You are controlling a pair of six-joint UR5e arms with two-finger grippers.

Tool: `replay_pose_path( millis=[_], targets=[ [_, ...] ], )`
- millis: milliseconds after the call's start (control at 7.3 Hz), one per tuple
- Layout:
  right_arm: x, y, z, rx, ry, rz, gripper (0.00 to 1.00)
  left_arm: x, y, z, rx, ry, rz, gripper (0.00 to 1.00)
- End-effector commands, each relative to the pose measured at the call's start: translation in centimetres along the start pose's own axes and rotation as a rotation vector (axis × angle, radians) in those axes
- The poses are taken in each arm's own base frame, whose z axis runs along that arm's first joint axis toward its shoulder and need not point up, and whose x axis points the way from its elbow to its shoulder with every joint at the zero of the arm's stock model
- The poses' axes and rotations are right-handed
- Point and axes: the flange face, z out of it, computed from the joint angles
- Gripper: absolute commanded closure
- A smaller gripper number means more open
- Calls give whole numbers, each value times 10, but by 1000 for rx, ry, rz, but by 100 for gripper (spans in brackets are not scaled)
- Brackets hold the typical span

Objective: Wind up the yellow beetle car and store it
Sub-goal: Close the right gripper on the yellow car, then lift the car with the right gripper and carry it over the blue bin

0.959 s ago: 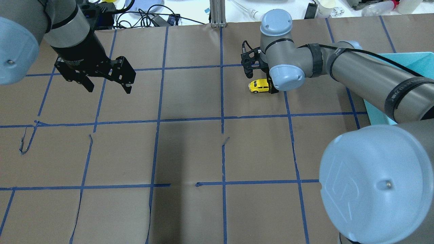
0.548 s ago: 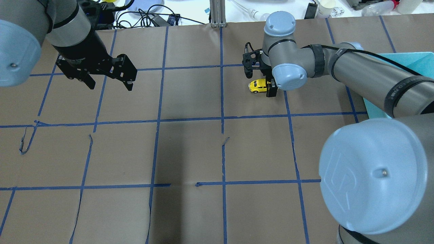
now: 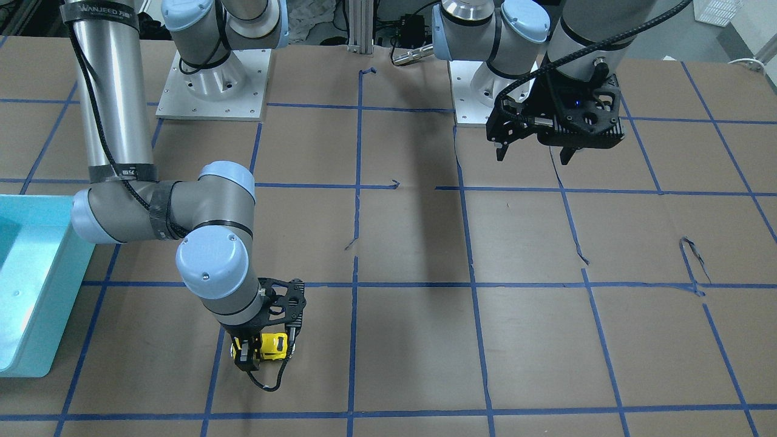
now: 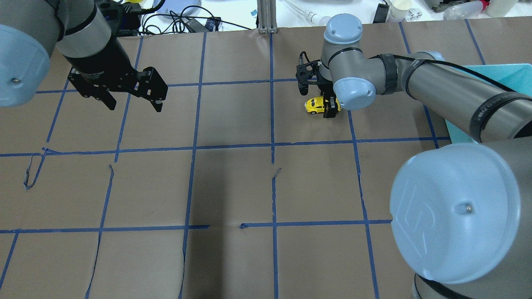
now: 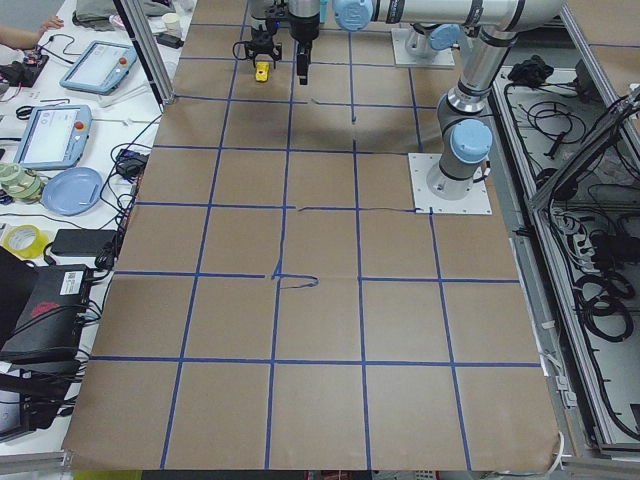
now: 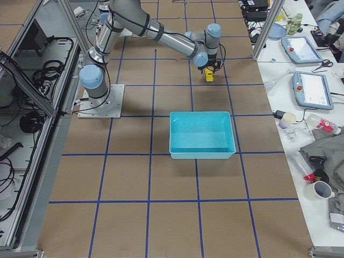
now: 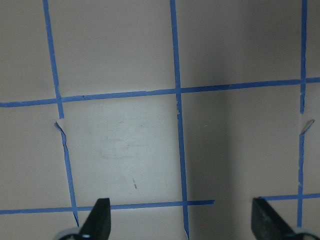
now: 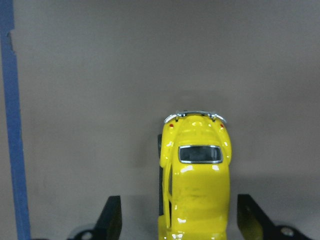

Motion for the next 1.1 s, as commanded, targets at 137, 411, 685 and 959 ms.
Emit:
replay_pose_path(
  millis=[137, 411, 685, 959],
  targets=[
    [1, 0, -5, -1, 11, -3, 91, 0, 0, 1, -2, 0, 0, 0],
    [21, 2, -36, -5, 62, 1, 95, 0, 1, 0, 0, 0, 0, 0],
    [23, 42, -98, -24, 64, 60, 96, -4, 0, 0, -4, -1, -6, 0],
    [21, 153, -148, -39, 101, 184, 95, -2, 2, -1, -1, 0, -4, 0]
  ],
)
